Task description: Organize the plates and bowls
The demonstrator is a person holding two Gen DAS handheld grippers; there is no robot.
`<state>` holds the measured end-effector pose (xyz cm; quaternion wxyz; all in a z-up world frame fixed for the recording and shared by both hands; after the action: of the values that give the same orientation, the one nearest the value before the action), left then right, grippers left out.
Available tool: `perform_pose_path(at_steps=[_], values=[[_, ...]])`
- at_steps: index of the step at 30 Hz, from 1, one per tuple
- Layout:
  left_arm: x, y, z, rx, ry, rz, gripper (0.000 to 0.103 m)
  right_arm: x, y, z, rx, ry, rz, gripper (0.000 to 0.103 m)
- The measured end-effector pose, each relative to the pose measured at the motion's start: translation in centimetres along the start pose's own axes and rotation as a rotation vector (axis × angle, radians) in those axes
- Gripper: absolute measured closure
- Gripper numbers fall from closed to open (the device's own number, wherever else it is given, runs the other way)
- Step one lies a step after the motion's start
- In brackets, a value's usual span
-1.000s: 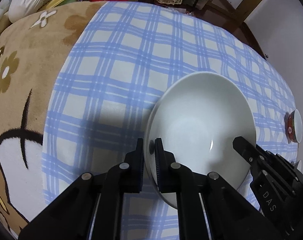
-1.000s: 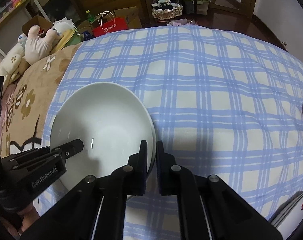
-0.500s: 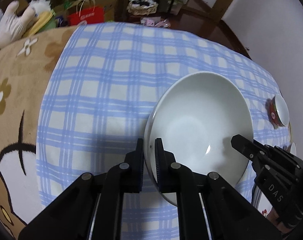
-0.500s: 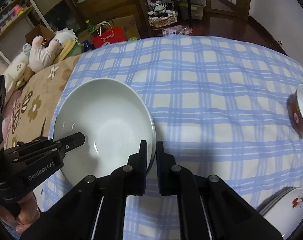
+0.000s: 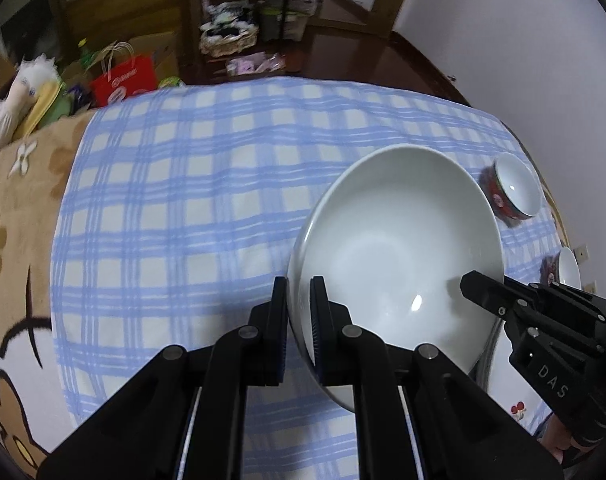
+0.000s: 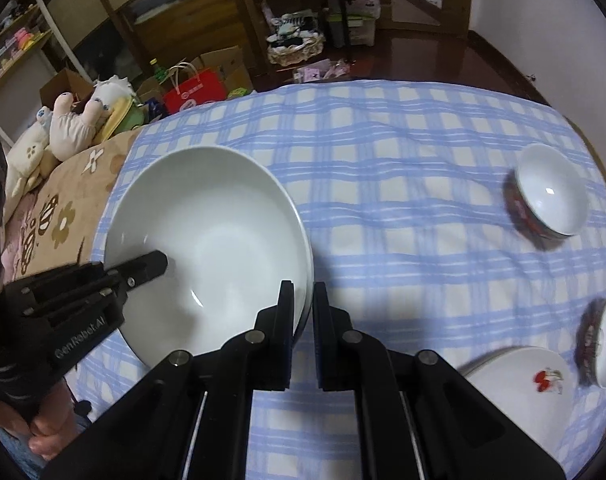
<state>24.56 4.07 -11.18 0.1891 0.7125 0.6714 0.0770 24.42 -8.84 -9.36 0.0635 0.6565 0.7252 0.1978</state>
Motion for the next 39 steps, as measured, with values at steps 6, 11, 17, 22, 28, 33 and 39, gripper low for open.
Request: perform_pose_path(at_steps=[6, 11, 17, 22, 28, 33, 39], values=[[-4.0, 0.8, 0.3, 0.009, 0.025, 0.08, 0.094, -3.5, -0.6, -1.4, -0.005, -0.023, 0.058, 0.093], [-5.9, 0.5, 1.3, 0.035, -0.001, 0.115, 0.095, -5.7, -1.5, -1.8, -0.013, -0.011, 0.114, 0.093], [-6.6, -0.5, 3.2, 0.078, -0.015, 0.123, 0.095, -7.3, -2.7, -0.8, 0.006, 0.002, 0.149, 0.093], [-6.9, -1.0, 4.6, 0.111, 0.007, 0.139, 0.095, -7.6, -3.6, 0.5, 0.022, -0.01, 0.142, 0.093], [-6.7, -1.5, 5.9, 0.141, 0.005, 0.137, 0.095, -7.9, -4.4, 1.8, 0.046, -0.013, 0.166, 0.093], [-7.3, -1.7, 5.6, 0.13, -0.019, 0.153, 0.095, -8.5, -4.6, 1.3, 0.038, -0.007, 0.188, 0.093], [-7.7, -1.6, 5.8, 0.128, -0.03, 0.161, 0.094, -9.0, -4.4, 1.2, 0.028, -0.016, 0.19, 0.094]])
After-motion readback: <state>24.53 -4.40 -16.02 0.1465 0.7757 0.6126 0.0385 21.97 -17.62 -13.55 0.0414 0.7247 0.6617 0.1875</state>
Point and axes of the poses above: each gripper's, at about its wrist camera, not at the fingertips, and z roughly the way its jaws point, x to its left, y to its top, the point moved 4 cm from there along z, roughly the way its jaws point, and after that the axes turned 4 degrees about x, right-handed, at the moved point
